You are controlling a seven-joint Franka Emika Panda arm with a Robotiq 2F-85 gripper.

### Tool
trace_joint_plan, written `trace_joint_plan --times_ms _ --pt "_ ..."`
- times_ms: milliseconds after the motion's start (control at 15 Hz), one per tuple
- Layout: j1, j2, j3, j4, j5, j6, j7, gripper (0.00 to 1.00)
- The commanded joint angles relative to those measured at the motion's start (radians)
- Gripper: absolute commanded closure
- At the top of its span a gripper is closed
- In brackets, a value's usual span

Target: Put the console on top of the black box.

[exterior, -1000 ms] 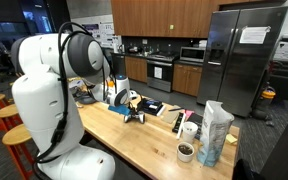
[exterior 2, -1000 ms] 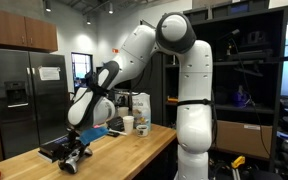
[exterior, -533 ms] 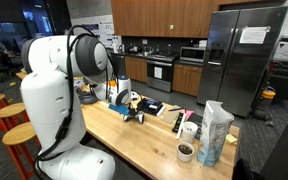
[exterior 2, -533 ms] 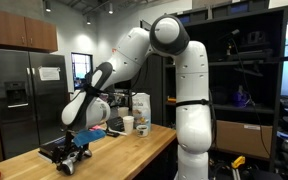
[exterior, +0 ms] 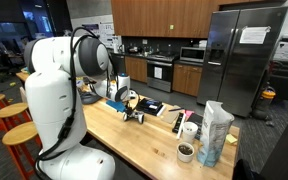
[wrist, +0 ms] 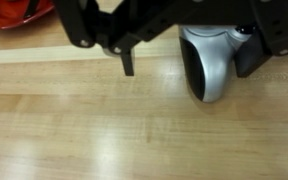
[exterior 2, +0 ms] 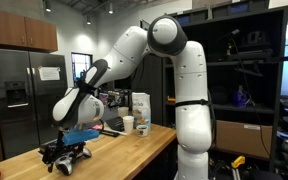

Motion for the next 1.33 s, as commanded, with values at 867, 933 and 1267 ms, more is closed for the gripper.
trace_joint_plan --times_ms 867,933,1267 --pt "-0.011 0.089 -0.015 0.056 -0.07 0.066 0.162 0.32" --pt "-0.008 0.093 -0.02 0.057 -0.094 0.079 0.18 0.4" --pt "-0.002 0.103 -0.022 0.057 -0.145 0.112 0.205 0.79"
